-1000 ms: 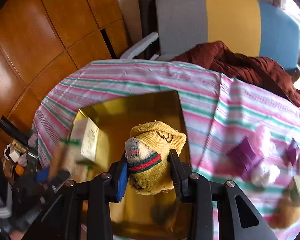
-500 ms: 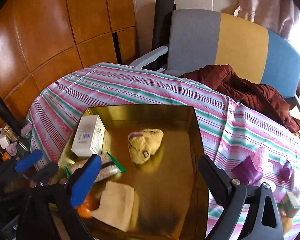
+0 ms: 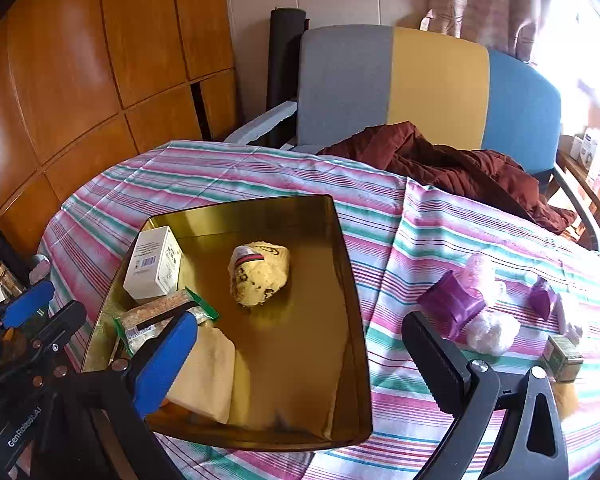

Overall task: Organize objects
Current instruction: 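Lower the cracker packet into the gold tray with the left tool while the right tool drops the toy, then move both tools back from the gold tray toward the items on the cloth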

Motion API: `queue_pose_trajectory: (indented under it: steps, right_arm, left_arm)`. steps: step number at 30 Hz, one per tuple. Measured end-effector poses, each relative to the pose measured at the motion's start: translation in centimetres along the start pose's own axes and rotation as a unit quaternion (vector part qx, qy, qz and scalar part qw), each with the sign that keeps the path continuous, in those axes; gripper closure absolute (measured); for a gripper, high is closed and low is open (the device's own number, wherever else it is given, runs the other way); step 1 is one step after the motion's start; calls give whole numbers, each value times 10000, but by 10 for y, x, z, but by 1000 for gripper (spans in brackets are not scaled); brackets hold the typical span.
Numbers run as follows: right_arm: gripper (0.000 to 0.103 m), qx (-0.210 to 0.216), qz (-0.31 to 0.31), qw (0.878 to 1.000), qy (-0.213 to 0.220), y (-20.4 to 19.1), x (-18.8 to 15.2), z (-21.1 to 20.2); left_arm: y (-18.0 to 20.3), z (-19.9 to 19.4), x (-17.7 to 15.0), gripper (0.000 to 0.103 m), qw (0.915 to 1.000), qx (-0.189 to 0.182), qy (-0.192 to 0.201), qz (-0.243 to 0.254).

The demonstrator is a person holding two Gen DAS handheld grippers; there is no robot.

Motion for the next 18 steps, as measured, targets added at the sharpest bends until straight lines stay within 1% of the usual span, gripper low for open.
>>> queue_pose_trajectory:
  steps: [12, 18]
  right_arm:
    - [0, -134, 209, 9995, 173, 24, -5, -18]
    - [0, -247, 361, 9988, 239, 43, -8, -27]
  left_arm:
    - [26, -11, 2, 53, 9994, -116, 60, 325]
    - [41, -14, 3, 53, 9986, -195, 84, 487]
Point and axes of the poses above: each gripper's, at about its wrist camera, not at the fingertips, and z roughly the way its jaws point, y to its right, x to its top, the point moved 4 cm from there along z, roughly the way its jaws point, and after that the axes turned 1 degree about x, right-handed, at the moved point
